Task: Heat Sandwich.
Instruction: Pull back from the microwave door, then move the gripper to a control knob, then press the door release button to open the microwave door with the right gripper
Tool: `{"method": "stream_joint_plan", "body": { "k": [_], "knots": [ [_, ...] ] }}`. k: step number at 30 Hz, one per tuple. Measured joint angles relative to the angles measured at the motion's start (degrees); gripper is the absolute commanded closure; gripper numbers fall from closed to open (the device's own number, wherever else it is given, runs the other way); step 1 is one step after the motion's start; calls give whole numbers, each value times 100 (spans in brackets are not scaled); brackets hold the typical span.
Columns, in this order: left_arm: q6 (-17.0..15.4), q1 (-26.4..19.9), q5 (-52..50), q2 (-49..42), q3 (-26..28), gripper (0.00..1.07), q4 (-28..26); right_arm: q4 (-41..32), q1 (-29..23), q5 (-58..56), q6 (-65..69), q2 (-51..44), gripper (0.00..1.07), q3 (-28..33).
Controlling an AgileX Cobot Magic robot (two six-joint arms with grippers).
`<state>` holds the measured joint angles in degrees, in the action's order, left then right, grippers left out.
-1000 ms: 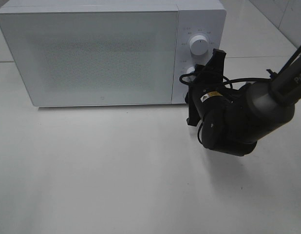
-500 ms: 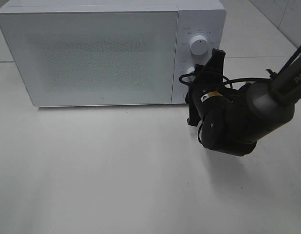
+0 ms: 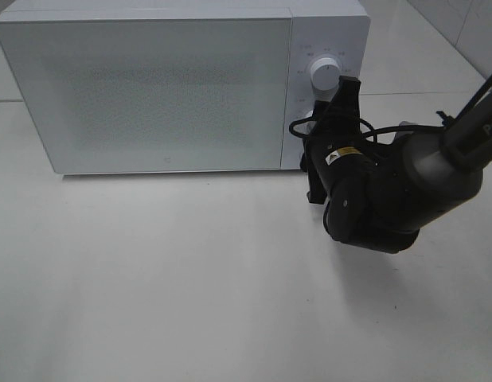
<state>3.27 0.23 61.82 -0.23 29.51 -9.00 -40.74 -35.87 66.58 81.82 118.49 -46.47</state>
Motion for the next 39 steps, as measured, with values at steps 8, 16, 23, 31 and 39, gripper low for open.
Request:
{"method": "stream_joint_plan", "body": {
  "k": [8,16,23,31,39],
  "knots": [
    [0,0,0,0,0,9,0,235,-34,40,-390,-298,32,367],
    [0,0,0,0,0,9,0,539,-34,126,-779,-905,32,848],
    [0,0,0,0,0,9,0,888,-34,-544,-1581,-1507,32,1358],
    [0,0,0,0,0,9,0,945,11,-2280,-4165,-2750,32,1662],
    [0,0,0,0,0,9,0,1163,590,-4412,-6646,-3701,32,1667]
  ]
}}
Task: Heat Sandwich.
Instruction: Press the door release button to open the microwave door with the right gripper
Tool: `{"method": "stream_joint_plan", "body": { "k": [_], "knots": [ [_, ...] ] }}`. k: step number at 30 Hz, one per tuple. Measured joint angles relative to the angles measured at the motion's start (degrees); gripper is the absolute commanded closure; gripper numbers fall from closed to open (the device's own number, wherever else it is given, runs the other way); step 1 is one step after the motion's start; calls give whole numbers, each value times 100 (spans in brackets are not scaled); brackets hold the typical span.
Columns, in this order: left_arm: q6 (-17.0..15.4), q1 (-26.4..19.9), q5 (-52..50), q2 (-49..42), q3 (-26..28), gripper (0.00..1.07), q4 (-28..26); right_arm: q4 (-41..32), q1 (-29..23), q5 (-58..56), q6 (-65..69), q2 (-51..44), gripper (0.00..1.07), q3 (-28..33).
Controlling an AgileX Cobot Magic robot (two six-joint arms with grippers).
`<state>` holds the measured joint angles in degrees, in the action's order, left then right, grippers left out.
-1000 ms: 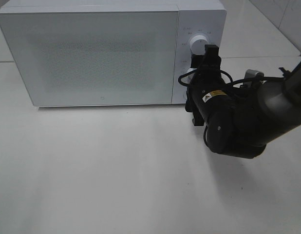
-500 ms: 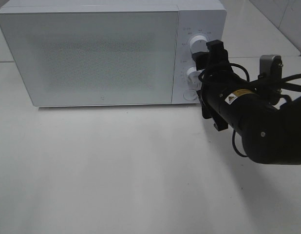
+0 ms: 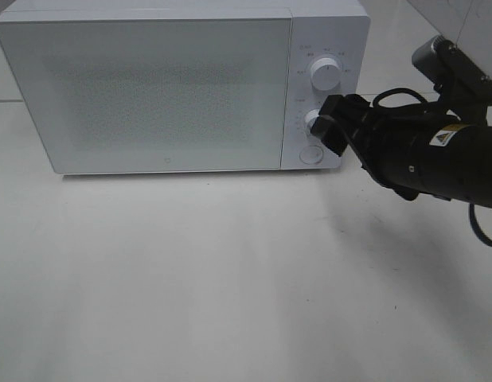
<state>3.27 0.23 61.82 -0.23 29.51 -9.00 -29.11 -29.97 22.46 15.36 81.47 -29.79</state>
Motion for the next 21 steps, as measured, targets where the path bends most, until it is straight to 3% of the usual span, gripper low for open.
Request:
{"method": "stream_joint_plan", "body": {
  "k": [8,12,21],
  "knots": [
    [0,0,0,0,0,9,0,504,453,-1707,-1054,-613,32,0],
    [0,0,0,0,0,9,0,1329,682,-3421,-1295,-991,32,-355],
    [0,0,0,0,0,9,0,2315,682,-5437,-1324,-1467,32,-991]
  ]
}}
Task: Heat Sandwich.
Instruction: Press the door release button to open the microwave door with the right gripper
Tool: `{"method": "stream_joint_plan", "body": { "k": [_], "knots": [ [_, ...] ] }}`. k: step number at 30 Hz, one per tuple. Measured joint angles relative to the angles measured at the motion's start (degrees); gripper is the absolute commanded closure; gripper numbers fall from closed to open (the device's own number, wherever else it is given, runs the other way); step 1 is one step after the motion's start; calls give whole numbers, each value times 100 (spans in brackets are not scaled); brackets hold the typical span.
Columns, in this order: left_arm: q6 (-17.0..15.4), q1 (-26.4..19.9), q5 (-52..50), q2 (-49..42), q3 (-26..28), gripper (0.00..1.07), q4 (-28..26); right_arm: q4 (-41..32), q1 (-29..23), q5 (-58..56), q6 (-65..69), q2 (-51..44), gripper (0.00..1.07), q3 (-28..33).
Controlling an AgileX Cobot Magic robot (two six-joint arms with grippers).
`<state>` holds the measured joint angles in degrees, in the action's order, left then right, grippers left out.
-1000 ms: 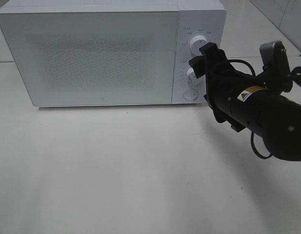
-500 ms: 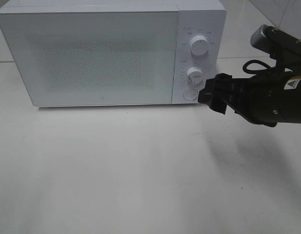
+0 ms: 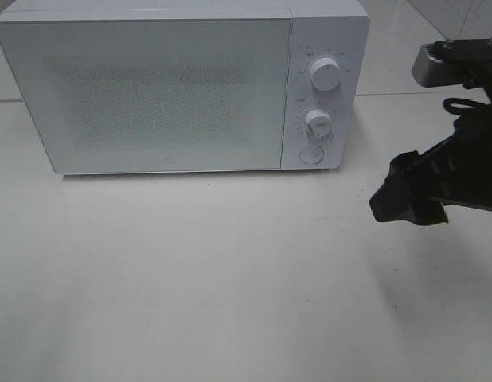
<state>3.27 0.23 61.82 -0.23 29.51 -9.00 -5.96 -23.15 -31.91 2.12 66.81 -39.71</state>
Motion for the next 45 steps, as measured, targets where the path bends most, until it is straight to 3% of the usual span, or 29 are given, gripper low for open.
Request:
{"method": "stream_joint_plan", "body": {
  "k": [5,27,45],
  "knots": [
    [0,0,0,0,0,9,0,258,0,-945,0,-647,32,-86],
    [0,0,0,0,0,9,0,894,0,-3002,0,-3541,32,-86],
    [0,0,0,0,0,9,0,905,1524,-3323,407,-5288,32,-92]
  ]
}}
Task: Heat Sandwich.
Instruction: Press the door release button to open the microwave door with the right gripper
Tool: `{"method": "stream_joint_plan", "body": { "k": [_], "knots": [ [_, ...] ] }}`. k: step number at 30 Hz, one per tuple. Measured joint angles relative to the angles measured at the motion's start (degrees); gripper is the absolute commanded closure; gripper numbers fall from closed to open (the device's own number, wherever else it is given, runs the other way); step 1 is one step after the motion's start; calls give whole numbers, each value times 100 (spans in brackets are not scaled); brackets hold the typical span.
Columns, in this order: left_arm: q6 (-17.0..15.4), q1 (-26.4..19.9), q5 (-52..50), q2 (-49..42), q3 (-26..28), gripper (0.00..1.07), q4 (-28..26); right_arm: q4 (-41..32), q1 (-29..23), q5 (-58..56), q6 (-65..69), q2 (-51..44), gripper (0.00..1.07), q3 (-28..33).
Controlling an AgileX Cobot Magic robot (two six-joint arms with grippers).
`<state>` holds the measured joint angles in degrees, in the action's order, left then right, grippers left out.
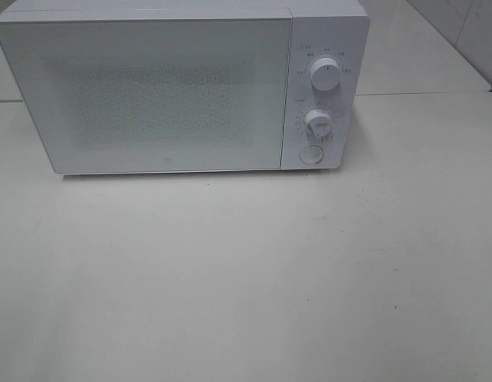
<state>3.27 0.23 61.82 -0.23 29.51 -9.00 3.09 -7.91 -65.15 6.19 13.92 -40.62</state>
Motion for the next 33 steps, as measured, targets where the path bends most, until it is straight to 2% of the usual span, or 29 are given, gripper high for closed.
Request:
{"method": "stream_joint_plan", "body": {
  "k": [4,16,33],
  "knots": [
    [0,0,0,0,0,9,0,0,304,183,97,-378,32,23],
    [0,0,0,0,0,9,0,97,796,647,132,-1404,32,1152],
    [0,0,0,0,0,9,0,97,854,768,126,-1415,32,1163]
  ]
}}
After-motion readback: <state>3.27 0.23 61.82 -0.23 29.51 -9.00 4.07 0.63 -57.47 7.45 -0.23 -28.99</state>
